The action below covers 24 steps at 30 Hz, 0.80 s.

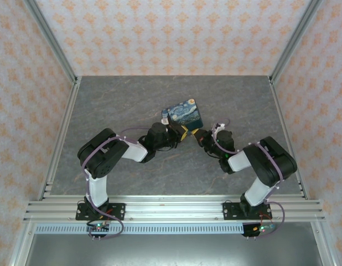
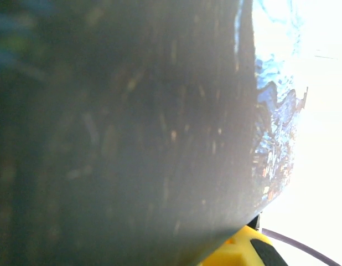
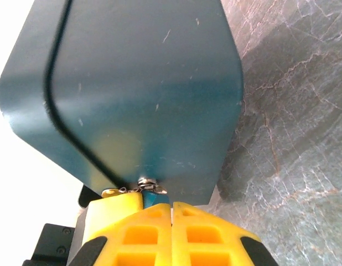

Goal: Unlock a padlock with a key

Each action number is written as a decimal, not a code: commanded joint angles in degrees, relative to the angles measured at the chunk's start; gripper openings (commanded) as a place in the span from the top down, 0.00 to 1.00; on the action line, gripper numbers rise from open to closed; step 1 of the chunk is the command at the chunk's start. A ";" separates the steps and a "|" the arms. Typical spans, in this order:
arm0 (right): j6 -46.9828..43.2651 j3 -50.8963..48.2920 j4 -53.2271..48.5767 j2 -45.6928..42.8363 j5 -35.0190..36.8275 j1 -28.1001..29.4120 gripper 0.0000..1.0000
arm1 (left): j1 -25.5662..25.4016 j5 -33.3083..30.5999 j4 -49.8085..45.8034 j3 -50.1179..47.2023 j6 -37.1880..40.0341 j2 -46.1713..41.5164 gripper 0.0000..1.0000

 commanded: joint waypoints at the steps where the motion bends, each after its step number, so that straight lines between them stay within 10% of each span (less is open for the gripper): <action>1: 5.84 3.91 6.42 0.68 -4.63 0.62 1.00 | -2.91 7.58 5.40 2.42 0.59 -0.33 1.00; 24: 12.25 9.81 4.29 7.57 -13.09 -3.95 1.00 | -2.98 7.96 4.83 2.16 1.43 -2.15 1.00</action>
